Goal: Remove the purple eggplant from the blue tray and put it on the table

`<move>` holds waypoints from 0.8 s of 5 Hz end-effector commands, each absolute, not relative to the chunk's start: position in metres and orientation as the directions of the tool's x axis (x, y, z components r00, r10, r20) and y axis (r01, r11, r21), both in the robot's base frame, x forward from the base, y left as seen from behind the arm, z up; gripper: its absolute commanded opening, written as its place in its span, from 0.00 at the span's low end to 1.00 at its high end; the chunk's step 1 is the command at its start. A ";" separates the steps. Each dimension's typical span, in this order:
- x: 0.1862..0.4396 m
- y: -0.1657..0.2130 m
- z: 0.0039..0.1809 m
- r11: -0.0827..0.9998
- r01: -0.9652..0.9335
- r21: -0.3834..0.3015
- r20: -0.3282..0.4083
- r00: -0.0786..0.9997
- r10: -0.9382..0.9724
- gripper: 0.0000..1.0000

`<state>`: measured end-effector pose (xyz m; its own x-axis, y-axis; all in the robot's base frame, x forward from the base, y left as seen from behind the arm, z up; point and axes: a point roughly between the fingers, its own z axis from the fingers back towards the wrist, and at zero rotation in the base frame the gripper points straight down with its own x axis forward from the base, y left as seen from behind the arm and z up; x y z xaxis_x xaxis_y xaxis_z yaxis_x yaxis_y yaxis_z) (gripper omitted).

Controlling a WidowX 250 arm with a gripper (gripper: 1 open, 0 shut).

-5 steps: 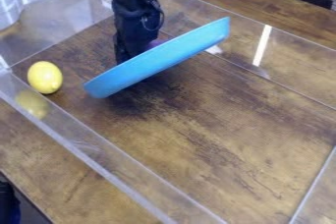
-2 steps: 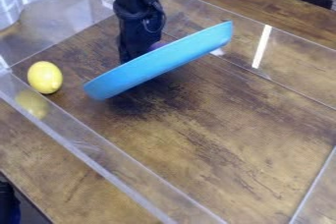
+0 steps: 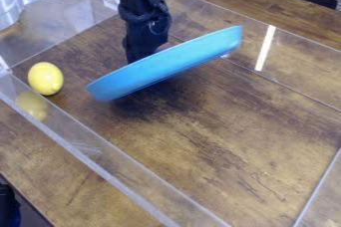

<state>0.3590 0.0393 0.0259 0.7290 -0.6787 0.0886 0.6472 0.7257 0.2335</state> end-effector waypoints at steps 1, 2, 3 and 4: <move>0.359 0.020 0.020 0.704 0.677 0.216 0.088 0.705 -0.704 1.00; 0.360 0.017 0.016 0.703 0.680 0.210 0.086 0.703 -0.706 1.00; 0.358 0.001 0.015 0.667 0.717 0.203 0.068 0.669 -0.740 0.00; 0.360 0.005 0.015 0.661 0.723 0.201 0.053 0.666 -0.744 0.00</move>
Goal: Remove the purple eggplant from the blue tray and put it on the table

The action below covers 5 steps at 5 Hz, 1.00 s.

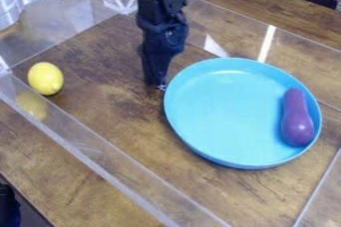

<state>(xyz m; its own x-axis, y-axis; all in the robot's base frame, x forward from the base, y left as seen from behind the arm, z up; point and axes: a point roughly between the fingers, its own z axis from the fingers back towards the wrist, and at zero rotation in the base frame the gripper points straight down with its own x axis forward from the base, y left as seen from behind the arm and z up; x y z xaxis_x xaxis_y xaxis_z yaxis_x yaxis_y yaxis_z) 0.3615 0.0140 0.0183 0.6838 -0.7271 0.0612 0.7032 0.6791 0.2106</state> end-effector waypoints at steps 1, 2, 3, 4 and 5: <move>0.362 0.010 0.015 0.652 0.730 0.205 0.028 0.661 -0.750 0.00; 0.364 0.011 0.016 0.642 0.739 0.206 0.011 0.654 -0.756 0.00; 0.365 0.011 0.016 0.632 0.747 0.208 -0.005 0.647 -0.763 0.00; 0.366 0.012 0.015 0.623 0.753 0.210 -0.022 0.641 -0.767 0.00; 0.367 0.013 0.014 0.614 0.760 0.211 -0.038 0.635 -0.772 0.00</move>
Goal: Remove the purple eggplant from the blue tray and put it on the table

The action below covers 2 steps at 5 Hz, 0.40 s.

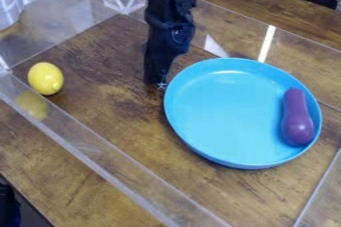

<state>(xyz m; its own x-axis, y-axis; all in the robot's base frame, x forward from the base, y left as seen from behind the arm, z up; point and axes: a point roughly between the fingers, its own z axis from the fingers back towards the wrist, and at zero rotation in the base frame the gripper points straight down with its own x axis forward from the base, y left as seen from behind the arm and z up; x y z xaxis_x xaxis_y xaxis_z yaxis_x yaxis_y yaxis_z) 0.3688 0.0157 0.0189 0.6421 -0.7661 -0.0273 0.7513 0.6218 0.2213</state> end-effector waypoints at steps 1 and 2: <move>0.368 0.014 0.014 0.606 0.767 0.213 -0.055 0.628 -0.776 0.00; 0.368 0.016 0.014 0.597 0.773 0.215 -0.070 0.622 -0.780 0.00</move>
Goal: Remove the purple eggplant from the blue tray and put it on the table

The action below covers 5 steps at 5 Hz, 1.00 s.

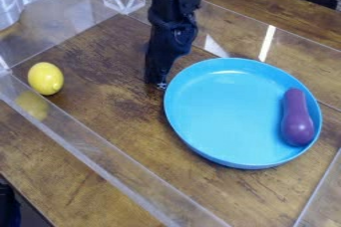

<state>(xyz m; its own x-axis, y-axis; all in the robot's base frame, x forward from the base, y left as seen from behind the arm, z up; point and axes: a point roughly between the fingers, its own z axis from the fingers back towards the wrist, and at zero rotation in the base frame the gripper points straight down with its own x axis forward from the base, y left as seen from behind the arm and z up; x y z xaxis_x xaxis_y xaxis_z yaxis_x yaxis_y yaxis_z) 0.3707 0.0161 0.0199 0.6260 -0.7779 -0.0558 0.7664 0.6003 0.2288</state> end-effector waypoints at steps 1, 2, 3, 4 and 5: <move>0.369 0.017 0.013 0.589 0.779 0.216 -0.084 0.616 -0.783 0.00; 0.369 0.018 0.012 0.580 0.785 0.218 -0.098 0.609 -0.787 0.00; 0.370 0.019 0.012 0.572 0.791 0.219 -0.110 0.602 -0.791 0.00; 0.370 0.020 0.011 0.563 0.797 0.220 -0.123 0.595 -0.794 0.00; 0.371 0.021 0.010 0.552 0.804 0.221 -0.137 0.586 -0.799 0.00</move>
